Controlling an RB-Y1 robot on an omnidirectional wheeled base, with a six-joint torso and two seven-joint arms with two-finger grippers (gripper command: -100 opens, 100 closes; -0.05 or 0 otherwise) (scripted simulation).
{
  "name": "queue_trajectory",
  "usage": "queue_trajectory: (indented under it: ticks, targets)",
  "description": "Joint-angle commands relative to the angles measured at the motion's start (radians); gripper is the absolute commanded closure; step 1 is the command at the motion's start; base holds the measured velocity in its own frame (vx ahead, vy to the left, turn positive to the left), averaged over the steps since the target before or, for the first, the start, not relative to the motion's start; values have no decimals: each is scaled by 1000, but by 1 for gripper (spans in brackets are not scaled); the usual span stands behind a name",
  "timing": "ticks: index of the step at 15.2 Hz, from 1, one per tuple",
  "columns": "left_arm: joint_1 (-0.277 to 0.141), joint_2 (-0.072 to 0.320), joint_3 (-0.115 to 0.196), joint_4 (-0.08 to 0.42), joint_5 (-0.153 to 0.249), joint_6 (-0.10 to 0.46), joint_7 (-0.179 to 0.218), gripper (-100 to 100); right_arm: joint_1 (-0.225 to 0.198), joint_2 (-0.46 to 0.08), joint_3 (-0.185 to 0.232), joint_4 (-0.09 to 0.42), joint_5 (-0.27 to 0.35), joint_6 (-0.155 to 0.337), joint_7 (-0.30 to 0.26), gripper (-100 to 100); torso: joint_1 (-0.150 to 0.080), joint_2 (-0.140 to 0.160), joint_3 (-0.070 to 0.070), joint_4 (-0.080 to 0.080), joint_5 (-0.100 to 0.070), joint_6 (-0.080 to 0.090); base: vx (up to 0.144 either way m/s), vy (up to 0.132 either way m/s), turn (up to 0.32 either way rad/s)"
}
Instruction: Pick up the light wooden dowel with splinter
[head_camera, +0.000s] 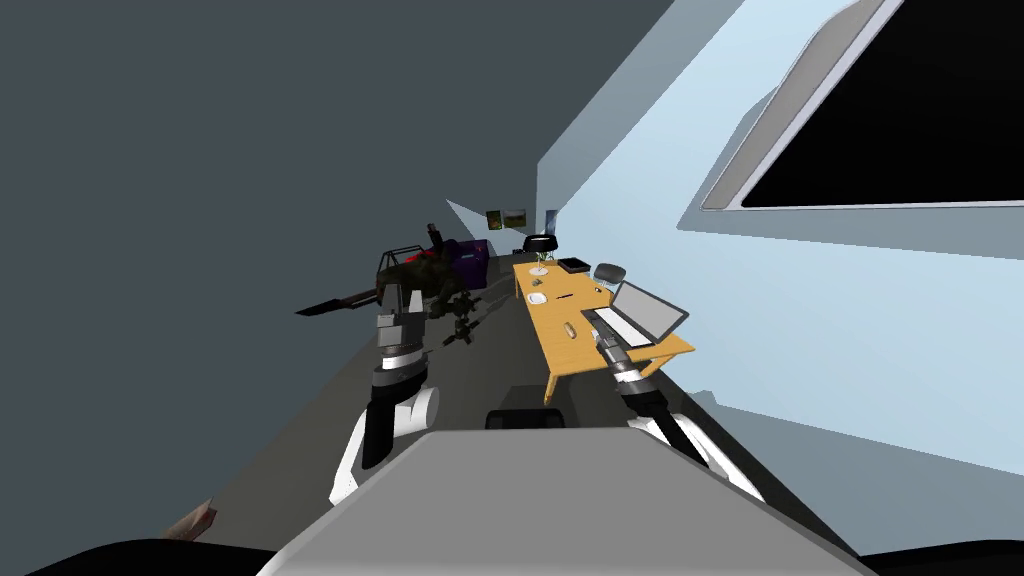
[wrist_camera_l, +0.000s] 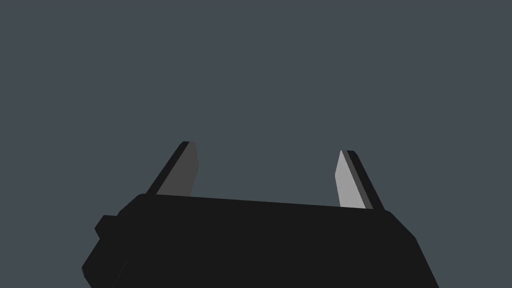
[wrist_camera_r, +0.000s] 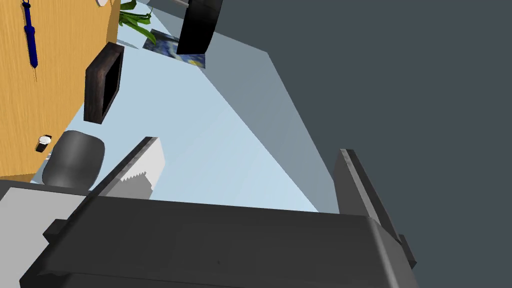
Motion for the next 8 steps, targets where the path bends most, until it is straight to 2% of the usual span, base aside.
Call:
queue_trajectory:
  ticks: [1,3,4,5,6,8]
  targets:
    - [0,0,0,0,0,0,0,0,7,-45,12,50,-3,23,22,-100,0,0,0,0,0,0,33,173,165]
    - [0,0,0,0,0,0,0,0,7,-45,12,80,-3,23,22,-100,3,-1,0,0,1,0,34,150,68]
    - [0,0,0,0,0,0,0,0,10,-80,21,111,-6,42,39,-100,1,0,0,0,0,0,38,137,95]
    - [0,0,0,0,0,0,0,0,10,-80,21,139,-6,42,39,-100,1,-1,0,0,0,0,55,142,125]
    - [0,0,0,0,0,0,0,0,13,-114,31,170,-9,62,57,-100,1,-1,-1,0,0,0,73,150,158]
    - [0,0,0,0,0,0,0,0,13,-115,31,191,-9,62,57,-100,2,-3,-2,-1,1,0,65,126,92]
